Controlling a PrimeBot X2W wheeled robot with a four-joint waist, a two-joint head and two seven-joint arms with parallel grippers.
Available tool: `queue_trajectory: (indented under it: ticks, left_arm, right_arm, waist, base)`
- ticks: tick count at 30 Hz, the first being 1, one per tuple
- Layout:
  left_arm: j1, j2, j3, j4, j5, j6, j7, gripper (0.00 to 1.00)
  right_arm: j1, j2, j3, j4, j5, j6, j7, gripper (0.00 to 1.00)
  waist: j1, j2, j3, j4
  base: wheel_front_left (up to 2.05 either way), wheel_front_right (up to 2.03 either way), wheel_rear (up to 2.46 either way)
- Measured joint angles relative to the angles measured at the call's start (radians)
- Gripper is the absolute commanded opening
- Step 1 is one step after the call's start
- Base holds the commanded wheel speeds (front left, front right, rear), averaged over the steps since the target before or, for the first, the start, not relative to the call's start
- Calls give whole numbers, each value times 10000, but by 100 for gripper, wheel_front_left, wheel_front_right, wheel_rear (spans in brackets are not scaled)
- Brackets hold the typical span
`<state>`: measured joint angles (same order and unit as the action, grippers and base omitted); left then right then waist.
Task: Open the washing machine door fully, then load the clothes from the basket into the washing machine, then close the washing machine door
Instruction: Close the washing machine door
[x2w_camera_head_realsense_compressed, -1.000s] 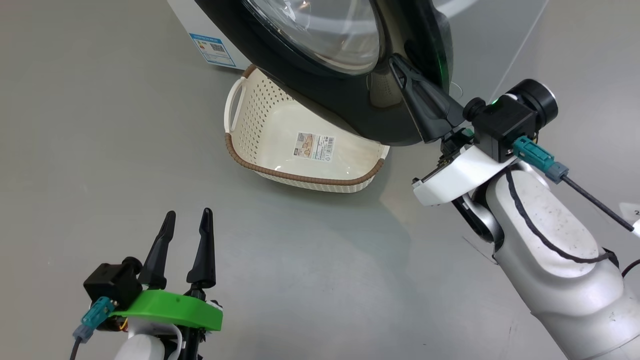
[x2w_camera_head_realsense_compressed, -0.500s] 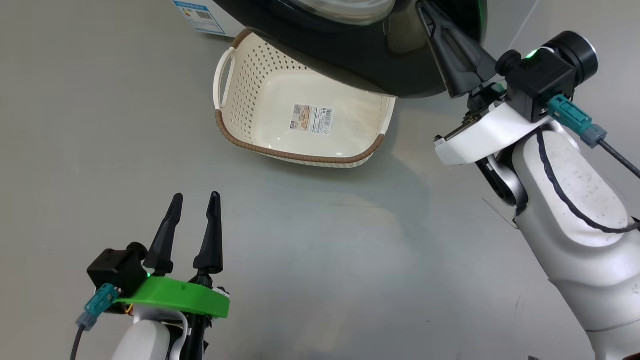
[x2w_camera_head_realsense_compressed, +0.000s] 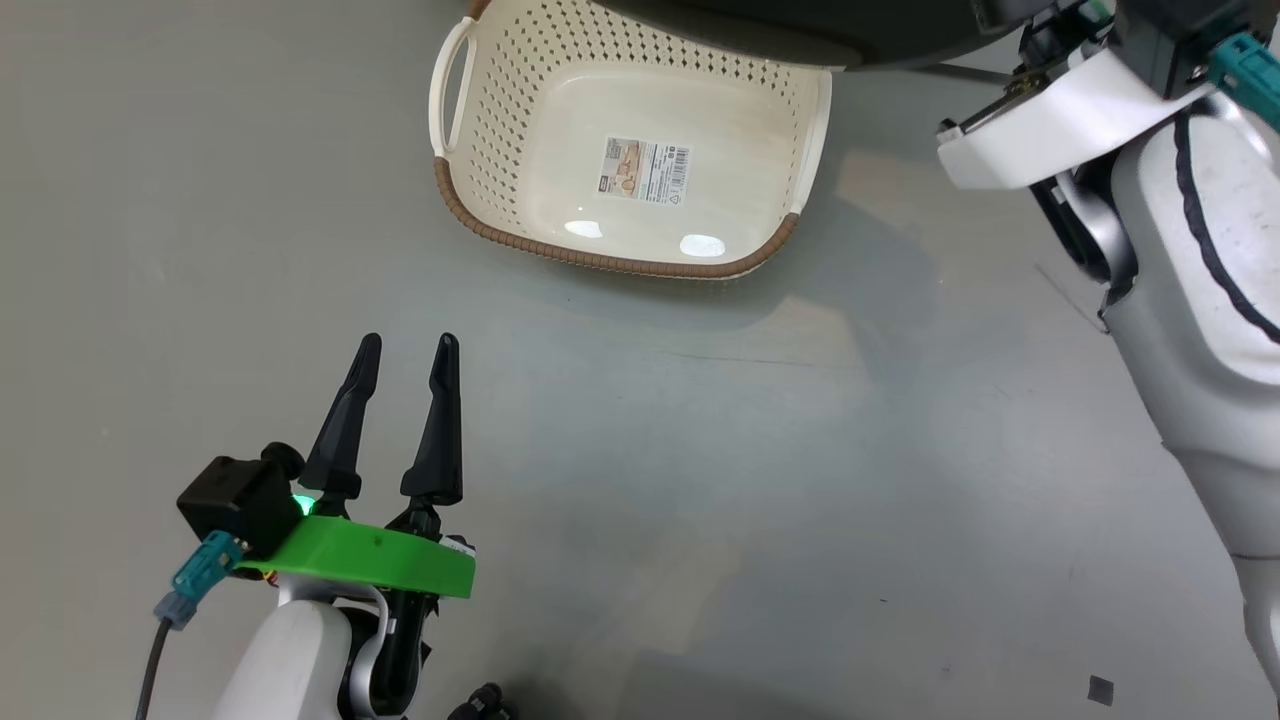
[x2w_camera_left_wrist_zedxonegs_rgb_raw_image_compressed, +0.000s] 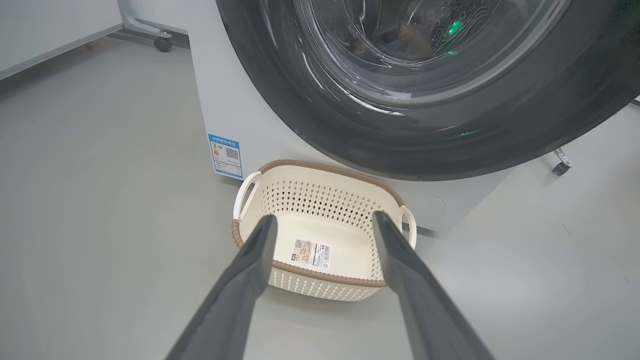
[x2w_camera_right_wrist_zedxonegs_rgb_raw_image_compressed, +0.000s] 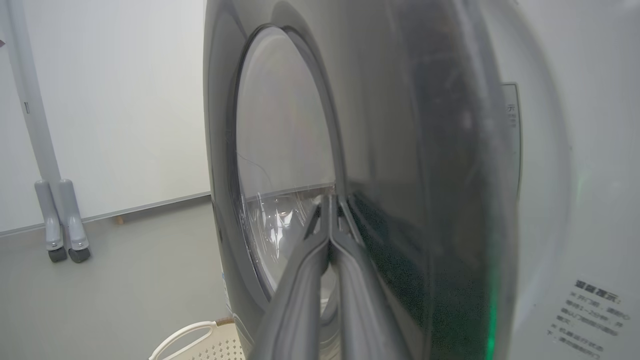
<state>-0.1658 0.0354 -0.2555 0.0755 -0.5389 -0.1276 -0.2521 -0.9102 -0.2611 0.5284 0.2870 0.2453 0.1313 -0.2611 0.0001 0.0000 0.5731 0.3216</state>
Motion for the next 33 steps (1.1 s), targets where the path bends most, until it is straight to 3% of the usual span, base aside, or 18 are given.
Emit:
queue_trajectory:
  ticks: [18,33]
  left_arm:
    - [-220,-59,-391,-249,-527,0,-2,100]
    - [-246,-71,-234,-219,-614,0,-2,100]
  right_arm:
    - [-1995,-1009,-836,846,-230,2,-2,0]
    - [-2354,-1080,-828,1517,-378,17,-6,0]
  waist:
    - [0,1,952,415]
    - [0,0,919,612]
  base:
    - [0,0,0]
    - [0,0,0]
